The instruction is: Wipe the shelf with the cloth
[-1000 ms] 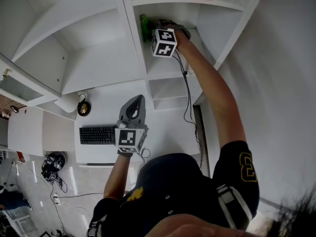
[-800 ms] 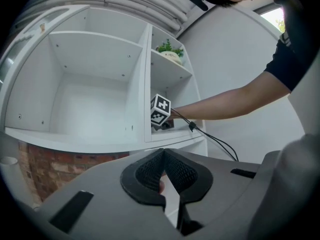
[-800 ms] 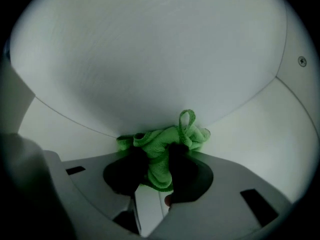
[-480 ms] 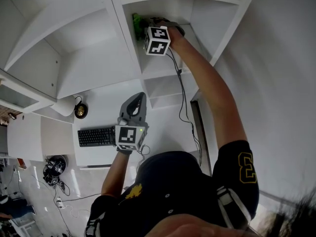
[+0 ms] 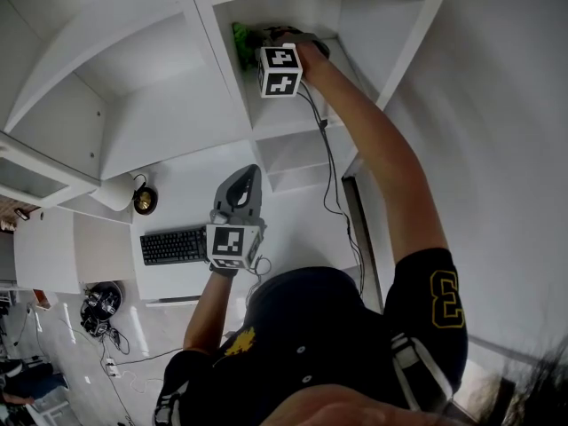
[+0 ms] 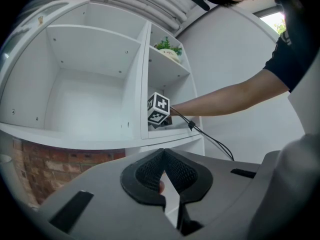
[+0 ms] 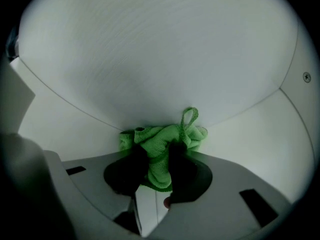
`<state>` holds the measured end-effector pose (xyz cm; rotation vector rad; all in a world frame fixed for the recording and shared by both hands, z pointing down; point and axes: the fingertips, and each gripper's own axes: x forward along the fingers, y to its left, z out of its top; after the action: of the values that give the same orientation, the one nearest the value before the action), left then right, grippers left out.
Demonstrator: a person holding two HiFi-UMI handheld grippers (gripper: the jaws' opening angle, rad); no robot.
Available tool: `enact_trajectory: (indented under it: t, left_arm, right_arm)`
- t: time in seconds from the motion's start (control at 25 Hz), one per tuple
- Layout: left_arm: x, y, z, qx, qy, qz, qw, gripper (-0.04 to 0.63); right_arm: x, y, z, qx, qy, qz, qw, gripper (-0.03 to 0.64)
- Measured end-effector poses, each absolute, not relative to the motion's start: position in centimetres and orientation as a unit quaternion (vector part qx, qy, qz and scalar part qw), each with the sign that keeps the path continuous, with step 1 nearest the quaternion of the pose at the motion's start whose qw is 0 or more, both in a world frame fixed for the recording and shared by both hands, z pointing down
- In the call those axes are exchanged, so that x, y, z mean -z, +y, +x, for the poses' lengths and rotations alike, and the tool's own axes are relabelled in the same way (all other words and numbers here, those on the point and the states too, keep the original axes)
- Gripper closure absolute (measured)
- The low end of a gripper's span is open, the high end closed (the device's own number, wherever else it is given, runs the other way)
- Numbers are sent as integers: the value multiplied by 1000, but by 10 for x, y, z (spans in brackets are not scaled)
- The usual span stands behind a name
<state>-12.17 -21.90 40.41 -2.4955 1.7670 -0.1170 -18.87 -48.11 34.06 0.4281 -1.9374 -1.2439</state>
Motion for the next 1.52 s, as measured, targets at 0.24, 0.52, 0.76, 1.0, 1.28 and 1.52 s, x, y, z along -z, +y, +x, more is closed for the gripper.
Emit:
enact_trajectory:
  t: [0.24, 0.52, 0.76, 1.0, 1.28, 1.52]
  left_arm:
    - [-408, -218, -122, 39, 576, -816, 36, 578]
    - [-408, -220, -119, 38, 574, -817, 37, 578]
    - [-407, -216, -115, 39, 573, -818, 39, 578]
    - [-407, -213, -110, 38, 572, -819, 40, 578]
    - [-405, -204, -100, 37, 569, -821, 39, 578]
    - [-407, -203, -101, 36, 570, -820, 38, 578]
  right_arm:
    - [-342, -482, -183, 499, -752, 167, 398, 505]
    - [-347, -488, -174, 496, -747, 165, 411, 506]
    - [-343, -489, -163, 500, -741, 173, 414, 506]
    - [-346, -499, -142, 498, -723, 183, 442, 506]
    - [-348, -502, -115, 513, -678, 182, 495, 506]
    - [-351, -510, -98, 511, -650, 197, 527, 506]
